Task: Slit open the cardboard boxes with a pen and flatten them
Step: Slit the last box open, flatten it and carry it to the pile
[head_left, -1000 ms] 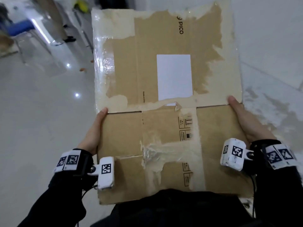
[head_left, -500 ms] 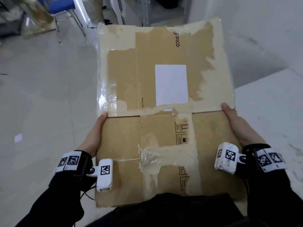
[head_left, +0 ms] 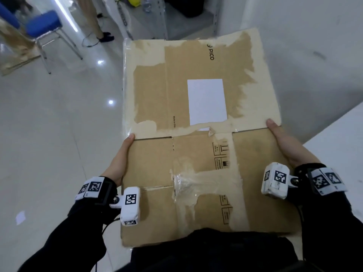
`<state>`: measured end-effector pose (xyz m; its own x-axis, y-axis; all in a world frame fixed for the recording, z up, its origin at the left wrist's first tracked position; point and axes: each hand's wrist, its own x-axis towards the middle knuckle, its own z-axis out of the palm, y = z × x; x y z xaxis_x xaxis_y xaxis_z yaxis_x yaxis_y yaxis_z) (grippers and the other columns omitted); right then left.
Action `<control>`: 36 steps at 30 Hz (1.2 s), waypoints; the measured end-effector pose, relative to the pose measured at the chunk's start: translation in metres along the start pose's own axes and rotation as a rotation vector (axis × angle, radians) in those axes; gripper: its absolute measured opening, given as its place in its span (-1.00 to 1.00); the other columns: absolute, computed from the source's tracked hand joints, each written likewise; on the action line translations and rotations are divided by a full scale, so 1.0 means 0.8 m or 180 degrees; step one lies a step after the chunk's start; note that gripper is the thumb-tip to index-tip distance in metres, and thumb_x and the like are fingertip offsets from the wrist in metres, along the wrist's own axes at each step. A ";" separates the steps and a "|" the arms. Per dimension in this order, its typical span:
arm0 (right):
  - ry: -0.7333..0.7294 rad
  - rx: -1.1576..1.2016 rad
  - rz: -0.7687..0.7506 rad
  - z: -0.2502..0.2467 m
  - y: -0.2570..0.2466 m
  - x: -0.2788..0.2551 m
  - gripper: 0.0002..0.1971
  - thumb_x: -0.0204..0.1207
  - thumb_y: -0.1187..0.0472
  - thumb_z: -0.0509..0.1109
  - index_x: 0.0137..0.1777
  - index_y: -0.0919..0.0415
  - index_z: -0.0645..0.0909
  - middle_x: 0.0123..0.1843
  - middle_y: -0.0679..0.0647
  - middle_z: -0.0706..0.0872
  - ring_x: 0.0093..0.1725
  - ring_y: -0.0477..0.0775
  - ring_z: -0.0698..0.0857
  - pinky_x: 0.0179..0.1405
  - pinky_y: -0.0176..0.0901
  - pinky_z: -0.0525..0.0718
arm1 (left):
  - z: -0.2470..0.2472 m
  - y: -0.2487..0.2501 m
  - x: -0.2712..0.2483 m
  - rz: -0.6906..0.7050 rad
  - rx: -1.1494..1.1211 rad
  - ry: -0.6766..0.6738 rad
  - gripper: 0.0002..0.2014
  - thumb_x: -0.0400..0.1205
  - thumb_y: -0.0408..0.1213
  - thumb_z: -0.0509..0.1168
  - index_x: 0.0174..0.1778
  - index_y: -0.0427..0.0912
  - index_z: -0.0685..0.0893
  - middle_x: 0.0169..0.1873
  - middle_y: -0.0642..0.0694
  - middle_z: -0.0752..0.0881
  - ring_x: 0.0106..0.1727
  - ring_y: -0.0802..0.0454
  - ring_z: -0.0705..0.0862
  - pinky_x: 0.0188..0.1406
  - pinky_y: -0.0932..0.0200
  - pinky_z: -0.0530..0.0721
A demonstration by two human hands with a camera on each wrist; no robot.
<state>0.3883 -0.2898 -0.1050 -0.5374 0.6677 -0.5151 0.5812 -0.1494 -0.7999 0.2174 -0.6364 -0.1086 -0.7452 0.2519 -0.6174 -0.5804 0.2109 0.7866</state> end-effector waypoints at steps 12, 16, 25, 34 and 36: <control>0.1237 0.0704 0.0886 0.175 -0.037 0.023 -0.17 0.45 -0.38 0.25 0.40 0.38 0.49 0.29 0.26 0.60 0.29 0.26 0.58 0.46 0.16 0.42 | -0.053 0.174 0.279 -0.0263 0.1165 -0.1339 -0.45 0.61 0.28 0.09 0.22 -0.08 0.68 -0.05 -0.21 0.82 -0.07 -0.08 0.80 -0.07 0.02 0.70; 0.1495 0.1057 0.1309 0.242 -0.026 0.010 0.16 0.02 -0.64 0.33 0.35 0.35 0.54 0.25 0.26 0.67 0.18 0.29 0.67 0.36 0.22 0.54 | -0.085 0.197 0.333 -0.0448 0.1379 -0.1627 -0.42 0.59 0.29 0.12 0.28 -0.09 0.65 -0.03 -0.24 0.81 -0.11 -0.10 0.80 -0.13 0.02 0.71; 0.1763 0.1169 0.1694 0.309 0.034 -0.024 0.15 -0.12 -0.74 0.24 0.21 0.24 0.63 0.15 0.26 0.72 0.14 0.29 0.68 0.38 0.26 0.49 | -0.085 0.169 0.391 -0.0636 0.1760 -0.2066 -0.45 0.61 0.25 0.12 0.26 -0.11 0.65 -0.04 -0.28 0.81 -0.08 -0.16 0.79 -0.10 -0.02 0.72; 0.1871 0.1359 0.1694 0.380 0.213 0.068 -0.33 0.38 -0.42 0.27 -0.05 0.27 0.68 -0.11 0.26 0.78 -0.07 0.26 0.74 0.16 0.09 0.62 | -0.064 -0.015 0.535 -0.0759 0.1930 -0.2220 -0.47 0.60 0.24 0.13 0.13 -0.13 0.72 -0.06 -0.32 0.80 -0.14 -0.16 0.79 -0.02 -0.04 0.72; 0.1873 0.1241 0.1721 0.396 0.263 0.098 -0.31 0.39 -0.43 0.23 -0.05 0.26 0.68 -0.07 0.26 0.75 -0.05 0.24 0.72 0.20 0.08 0.57 | -0.056 -0.061 0.575 -0.0789 0.1982 -0.2293 -0.44 0.60 0.25 0.13 0.18 -0.13 0.72 -0.04 -0.33 0.80 -0.11 -0.17 0.79 -0.07 -0.02 0.72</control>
<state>0.2746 -0.5001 -0.4112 0.2138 0.6845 -0.6970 0.3574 -0.7188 -0.5963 -0.1121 -0.5728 -0.4303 -0.1275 0.6052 -0.7858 -0.2624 0.7435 0.6152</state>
